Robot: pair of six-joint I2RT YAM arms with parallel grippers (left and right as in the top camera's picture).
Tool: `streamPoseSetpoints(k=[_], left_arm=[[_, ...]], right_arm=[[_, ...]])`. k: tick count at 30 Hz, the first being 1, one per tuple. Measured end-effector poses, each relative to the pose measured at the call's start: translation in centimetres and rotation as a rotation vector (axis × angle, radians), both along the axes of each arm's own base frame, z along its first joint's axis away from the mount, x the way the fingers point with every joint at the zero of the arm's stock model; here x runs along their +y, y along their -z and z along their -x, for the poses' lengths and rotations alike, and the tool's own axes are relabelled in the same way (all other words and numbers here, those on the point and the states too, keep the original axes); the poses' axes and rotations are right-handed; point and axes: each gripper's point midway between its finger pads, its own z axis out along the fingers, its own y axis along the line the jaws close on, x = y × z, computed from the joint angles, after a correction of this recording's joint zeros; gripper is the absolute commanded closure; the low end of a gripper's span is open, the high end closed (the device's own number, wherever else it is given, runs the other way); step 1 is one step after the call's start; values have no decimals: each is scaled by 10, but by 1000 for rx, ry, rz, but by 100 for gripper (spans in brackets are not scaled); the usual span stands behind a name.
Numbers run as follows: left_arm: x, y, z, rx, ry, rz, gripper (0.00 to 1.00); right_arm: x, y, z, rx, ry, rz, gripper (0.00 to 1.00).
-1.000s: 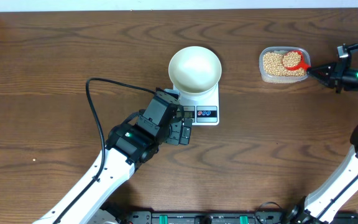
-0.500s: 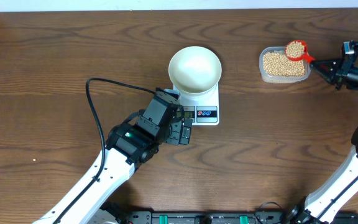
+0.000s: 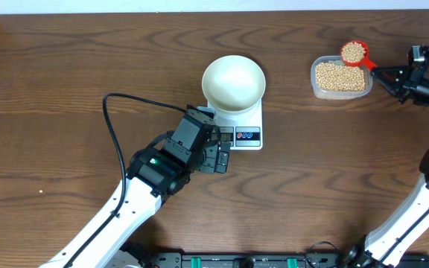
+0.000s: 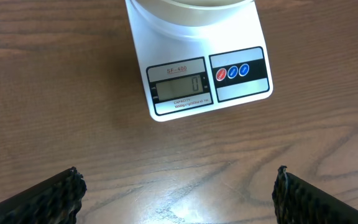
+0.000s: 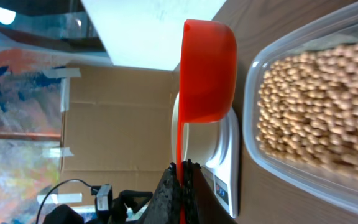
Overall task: Scoop item into bowl and weigh 50g on scale
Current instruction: 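Lift the filled scoop and carry it left toward the bowl, then tilt the scoop over the white bowl to pour soybeans in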
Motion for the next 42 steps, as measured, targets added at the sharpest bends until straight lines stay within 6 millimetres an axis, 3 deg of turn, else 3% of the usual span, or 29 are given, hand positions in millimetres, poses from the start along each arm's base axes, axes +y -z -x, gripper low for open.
streamPoseSetpoints(k=[12, 23, 30, 38, 42], left_arm=[[0, 0, 0, 0, 0, 0, 2], [0, 0, 0, 0, 0, 0, 2], [0, 0, 0, 0, 0, 0, 2], [0, 0, 0, 0, 0, 0, 2], [0, 0, 0, 0, 0, 0, 2]], right_arm=[[49, -10, -6, -32, -100, -52, 99], [114, -11, -3, -27, -241, -60, 99], [156, -9, -3, -14, -351, 33, 99], [204, -32, -10, -88, -460, 181, 99], [224, -26, -4, -70, -506, 246, 99]])
